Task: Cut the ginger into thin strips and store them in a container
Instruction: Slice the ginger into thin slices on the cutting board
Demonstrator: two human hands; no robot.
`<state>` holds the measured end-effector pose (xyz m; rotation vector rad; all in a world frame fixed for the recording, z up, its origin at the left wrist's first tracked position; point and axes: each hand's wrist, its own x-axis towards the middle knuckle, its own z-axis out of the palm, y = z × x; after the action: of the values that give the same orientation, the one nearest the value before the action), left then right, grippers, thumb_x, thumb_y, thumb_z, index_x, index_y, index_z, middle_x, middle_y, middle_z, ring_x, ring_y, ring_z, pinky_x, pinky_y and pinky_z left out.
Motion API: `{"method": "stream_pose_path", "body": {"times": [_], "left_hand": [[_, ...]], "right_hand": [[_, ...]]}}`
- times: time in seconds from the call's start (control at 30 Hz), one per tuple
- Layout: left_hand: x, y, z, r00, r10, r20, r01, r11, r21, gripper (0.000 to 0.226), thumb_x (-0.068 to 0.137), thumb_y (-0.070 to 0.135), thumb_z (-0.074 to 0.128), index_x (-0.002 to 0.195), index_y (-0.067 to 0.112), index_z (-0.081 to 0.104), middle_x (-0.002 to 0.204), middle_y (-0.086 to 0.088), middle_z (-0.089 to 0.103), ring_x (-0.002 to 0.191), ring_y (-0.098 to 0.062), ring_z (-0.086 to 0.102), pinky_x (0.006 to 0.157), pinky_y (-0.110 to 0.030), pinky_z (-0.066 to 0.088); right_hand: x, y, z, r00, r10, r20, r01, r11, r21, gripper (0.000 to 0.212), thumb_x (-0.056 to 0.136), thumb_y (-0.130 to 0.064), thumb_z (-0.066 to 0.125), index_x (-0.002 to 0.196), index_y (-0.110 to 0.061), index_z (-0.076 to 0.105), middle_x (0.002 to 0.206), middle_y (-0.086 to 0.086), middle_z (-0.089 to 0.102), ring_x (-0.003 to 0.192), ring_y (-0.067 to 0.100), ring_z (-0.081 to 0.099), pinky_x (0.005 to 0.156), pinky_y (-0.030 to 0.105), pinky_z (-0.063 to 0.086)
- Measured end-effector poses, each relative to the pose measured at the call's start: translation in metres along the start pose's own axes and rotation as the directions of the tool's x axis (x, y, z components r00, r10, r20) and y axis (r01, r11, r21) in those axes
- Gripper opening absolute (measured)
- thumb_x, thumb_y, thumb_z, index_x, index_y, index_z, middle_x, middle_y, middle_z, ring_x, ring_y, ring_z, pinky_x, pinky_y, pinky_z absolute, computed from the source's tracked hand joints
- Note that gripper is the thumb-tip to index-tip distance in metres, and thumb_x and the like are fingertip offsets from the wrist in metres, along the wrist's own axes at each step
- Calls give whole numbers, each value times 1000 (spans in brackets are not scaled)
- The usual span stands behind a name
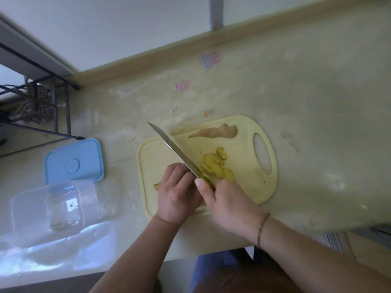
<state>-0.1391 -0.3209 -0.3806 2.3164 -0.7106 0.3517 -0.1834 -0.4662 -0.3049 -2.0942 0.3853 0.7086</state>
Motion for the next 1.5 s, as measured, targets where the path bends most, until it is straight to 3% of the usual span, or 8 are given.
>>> {"method": "stream_pose_path", "body": {"times": [0.1,0.2,0.3,0.5,0.83,1.17,1.3,1.5], "left_hand": [[-1,3,-1,1000,-8,-18,8,1000,14,39,100,23,58,72,-2,67,82,-12,65,80,-26,55,71,-28,46],[0,1,-1,1000,4,-20,-3,999,38,16,88,11,73,76,1,70,87,-10,67,79,-27,59,70,-32,50],[0,-1,-1,1000,7,7,-7,1000,21,8,82,7,76,77,3,71,89,-10,67,79,-28,61,69,-39,52],[5,10,-7,998,-61,19,60,997,56,17,82,26,72,84,8,72,94,-4,69,87,-27,63,76,-41,50],[13,14,5,995,-100,24,93,974,204,25,79,41,76,88,19,73,96,6,70,93,-28,64,81,-42,48],[24,17,6,987,-143,72,129,977,173,23,80,37,74,94,19,73,96,6,70,91,-24,63,82,-41,47],[27,17,5,975,-182,131,158,972,172,42,75,49,74,105,20,71,109,4,68,96,-23,63,85,-42,47],[29,11,13,975,-149,162,124,980,154,37,77,47,79,102,21,74,106,3,68,92,-24,62,82,-42,49]], "right_hand": [[11,-8,-5,1000,3,30,-4,1000,15,69,104,-62,28,75,-11,62,83,16,71,89,33,69,71,32,48],[11,-6,-22,998,38,55,-41,998,49,68,106,-61,31,58,-14,45,56,2,52,52,15,52,45,20,33],[17,1,-39,977,115,177,-161,948,274,63,101,-70,30,65,-18,37,47,-3,34,34,12,30,35,21,25],[20,2,-62,901,127,415,-358,757,546,62,95,-77,32,72,-20,39,51,-2,29,36,9,22,36,14,21],[19,14,-92,913,141,383,-389,584,712,60,84,-76,41,68,-19,38,53,0,22,32,9,19,32,13,22],[0,32,-91,916,210,342,-397,599,696,64,92,-75,37,65,-17,40,55,3,21,37,11,17,35,15,22],[-14,36,-93,925,198,324,-370,662,652,75,75,-90,56,64,-17,42,56,5,24,39,13,18,37,17,24],[-32,35,-92,936,189,297,-336,736,588,89,40,-101,64,63,-17,43,55,5,27,38,14,21,36,18,26]]}}
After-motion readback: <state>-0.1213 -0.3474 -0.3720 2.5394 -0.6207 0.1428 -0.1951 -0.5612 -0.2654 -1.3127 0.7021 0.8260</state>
